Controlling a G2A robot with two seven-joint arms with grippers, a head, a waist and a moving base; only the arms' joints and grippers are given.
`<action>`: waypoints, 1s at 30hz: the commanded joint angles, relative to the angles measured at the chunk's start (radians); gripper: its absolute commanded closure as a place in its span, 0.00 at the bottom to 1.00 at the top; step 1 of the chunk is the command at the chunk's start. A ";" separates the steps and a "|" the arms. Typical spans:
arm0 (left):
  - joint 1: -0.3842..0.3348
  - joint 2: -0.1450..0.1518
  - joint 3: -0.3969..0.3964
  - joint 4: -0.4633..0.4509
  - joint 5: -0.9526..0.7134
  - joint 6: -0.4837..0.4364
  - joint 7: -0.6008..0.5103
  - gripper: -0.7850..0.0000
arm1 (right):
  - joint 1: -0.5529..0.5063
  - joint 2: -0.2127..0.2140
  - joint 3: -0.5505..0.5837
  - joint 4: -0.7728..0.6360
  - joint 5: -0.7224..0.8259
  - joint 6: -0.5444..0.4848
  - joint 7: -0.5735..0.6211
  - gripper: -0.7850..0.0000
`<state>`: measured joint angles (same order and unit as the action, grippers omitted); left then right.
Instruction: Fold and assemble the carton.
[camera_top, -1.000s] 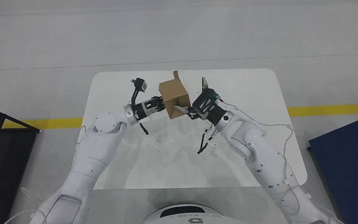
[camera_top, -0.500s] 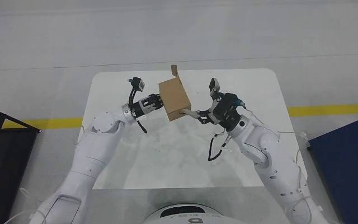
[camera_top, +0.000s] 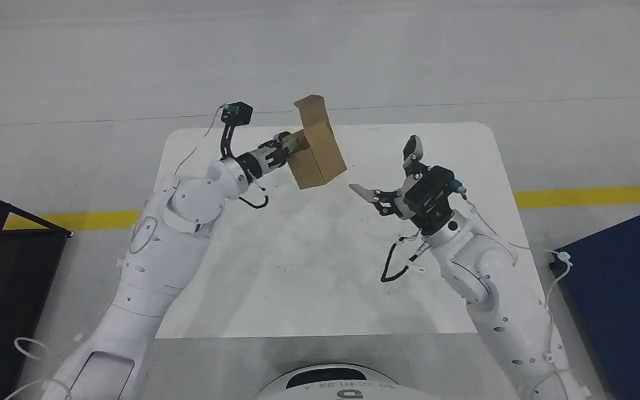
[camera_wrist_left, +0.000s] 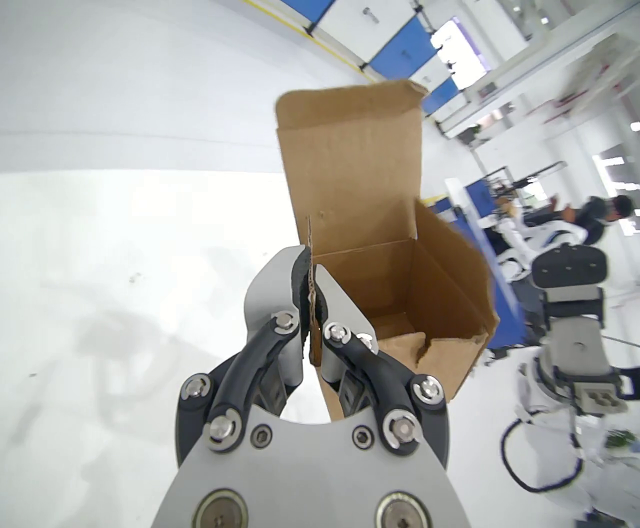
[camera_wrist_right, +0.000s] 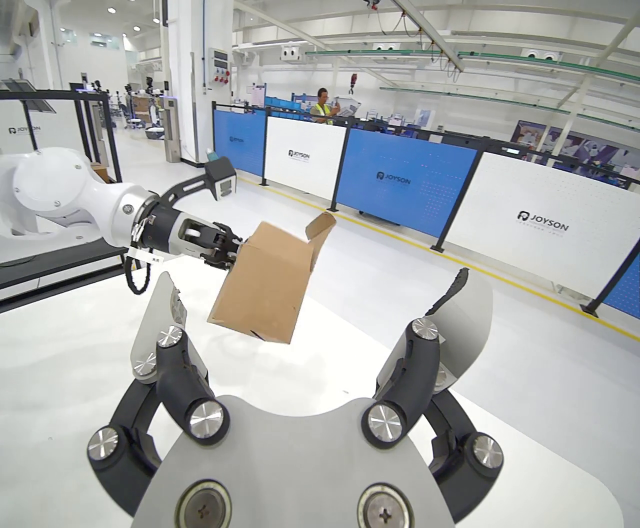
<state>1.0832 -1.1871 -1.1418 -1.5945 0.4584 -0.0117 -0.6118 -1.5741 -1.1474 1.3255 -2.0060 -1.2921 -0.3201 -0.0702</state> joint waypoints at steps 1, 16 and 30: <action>0.005 -0.003 0.030 -0.028 0.058 0.033 -0.004 0.95 | -0.007 0.000 0.007 0.000 -0.002 0.008 0.002 0.00; -0.004 -0.028 0.132 0.034 0.031 0.043 -0.043 0.60 | -0.014 -0.001 0.023 -0.004 -0.017 0.029 0.046 0.00; 0.170 0.019 -0.095 -0.138 -0.036 -0.063 -0.056 0.57 | 0.077 -0.003 -0.066 0.064 0.020 -0.142 0.188 0.00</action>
<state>1.2314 -1.1737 -1.2144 -1.7096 0.4094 -0.0763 -0.6625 -1.5109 -1.1497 1.2694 -1.9564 -1.2848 -0.4450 0.1101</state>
